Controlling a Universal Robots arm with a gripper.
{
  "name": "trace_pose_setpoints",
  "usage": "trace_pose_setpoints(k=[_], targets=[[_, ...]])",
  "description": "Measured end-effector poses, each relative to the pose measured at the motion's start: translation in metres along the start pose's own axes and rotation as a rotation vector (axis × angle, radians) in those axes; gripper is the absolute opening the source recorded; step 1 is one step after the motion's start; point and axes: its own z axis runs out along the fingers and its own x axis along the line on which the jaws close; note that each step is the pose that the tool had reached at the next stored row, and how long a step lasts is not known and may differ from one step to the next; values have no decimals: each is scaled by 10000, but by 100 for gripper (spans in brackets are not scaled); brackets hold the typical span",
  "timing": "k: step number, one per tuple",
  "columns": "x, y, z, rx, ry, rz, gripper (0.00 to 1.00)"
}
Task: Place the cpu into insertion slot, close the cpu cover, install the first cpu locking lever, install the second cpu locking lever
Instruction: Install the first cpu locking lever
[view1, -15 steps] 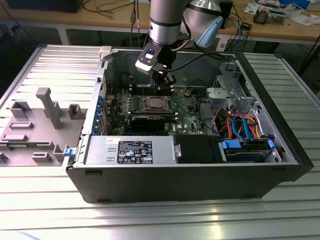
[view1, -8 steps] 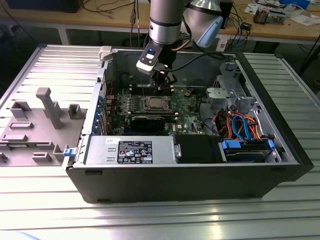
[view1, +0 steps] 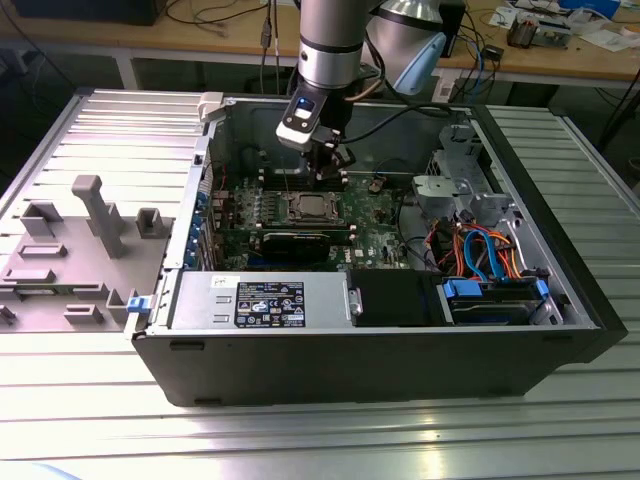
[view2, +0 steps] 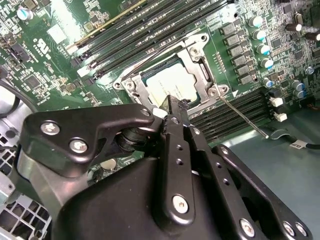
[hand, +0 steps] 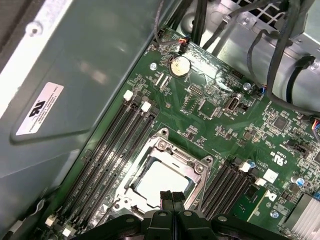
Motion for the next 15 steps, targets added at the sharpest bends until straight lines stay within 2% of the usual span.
trace_pose_setpoints(k=[8, 15], targets=[[0, 0, 0, -14, -19, -897, 11], [-1, -1, -63, -16, -23, -1069, 11]])
